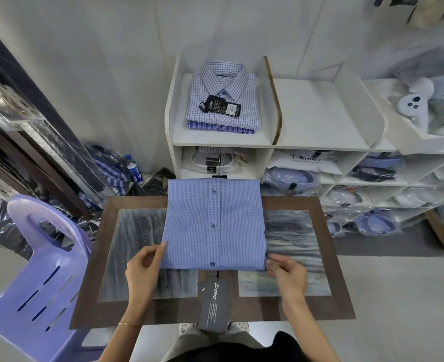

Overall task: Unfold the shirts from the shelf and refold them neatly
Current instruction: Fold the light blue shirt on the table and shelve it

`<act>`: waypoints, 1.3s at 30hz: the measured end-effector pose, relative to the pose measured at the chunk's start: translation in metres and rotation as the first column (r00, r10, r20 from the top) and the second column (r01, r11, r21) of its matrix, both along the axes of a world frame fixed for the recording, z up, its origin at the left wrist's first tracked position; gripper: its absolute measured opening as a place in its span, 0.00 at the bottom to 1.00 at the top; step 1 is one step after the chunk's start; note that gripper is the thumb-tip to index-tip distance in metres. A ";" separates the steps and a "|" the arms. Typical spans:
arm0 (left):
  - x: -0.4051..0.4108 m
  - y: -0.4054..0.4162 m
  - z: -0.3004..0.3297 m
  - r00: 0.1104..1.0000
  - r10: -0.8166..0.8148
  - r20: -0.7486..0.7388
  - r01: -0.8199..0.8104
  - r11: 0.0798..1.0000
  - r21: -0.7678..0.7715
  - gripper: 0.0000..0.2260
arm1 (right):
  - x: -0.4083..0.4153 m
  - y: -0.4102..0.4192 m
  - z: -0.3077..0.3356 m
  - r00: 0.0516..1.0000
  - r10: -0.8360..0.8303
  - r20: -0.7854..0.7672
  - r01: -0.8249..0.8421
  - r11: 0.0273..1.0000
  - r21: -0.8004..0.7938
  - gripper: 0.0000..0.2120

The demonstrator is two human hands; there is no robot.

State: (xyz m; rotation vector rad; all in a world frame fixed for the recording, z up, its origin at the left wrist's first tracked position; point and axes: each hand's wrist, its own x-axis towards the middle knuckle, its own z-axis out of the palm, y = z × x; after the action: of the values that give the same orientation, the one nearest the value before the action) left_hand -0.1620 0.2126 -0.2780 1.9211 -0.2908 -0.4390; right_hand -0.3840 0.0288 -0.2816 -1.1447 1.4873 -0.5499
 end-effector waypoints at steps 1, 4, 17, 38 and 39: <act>0.000 0.000 -0.001 1.000 -0.008 -0.003 0.008 1.000 -0.005 0.06 | 0.002 0.001 0.002 1.000 -0.006 0.024 0.006 1.000 -0.007 0.08; 0.002 0.000 -0.002 0.999 -0.036 -0.023 0.035 0.999 -0.012 0.07 | 0.007 0.001 0.007 0.994 0.003 0.105 -0.002 1.000 -0.010 0.01; -0.004 -0.001 -0.007 0.985 -0.171 -0.032 0.173 0.980 0.096 0.06 | 0.015 -0.002 0.011 0.980 0.192 0.056 -0.193 0.981 0.019 0.03; -0.018 -0.033 -0.010 0.830 -0.064 0.555 -0.134 0.941 0.309 0.10 | 0.059 -0.007 0.008 0.878 0.073 -0.474 -0.394 0.672 -0.626 0.07; -0.018 -0.040 -0.005 0.772 -0.147 0.619 -0.074 0.946 0.316 0.14 | 0.065 -0.004 0.011 0.867 0.076 -0.493 -0.440 0.580 -0.685 0.12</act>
State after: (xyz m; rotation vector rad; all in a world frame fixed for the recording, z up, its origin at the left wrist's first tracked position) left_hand -0.1801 0.1722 -0.2833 2.3557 -0.7406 0.1859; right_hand -0.3188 0.0246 -0.2702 -2.2801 1.3855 -0.8189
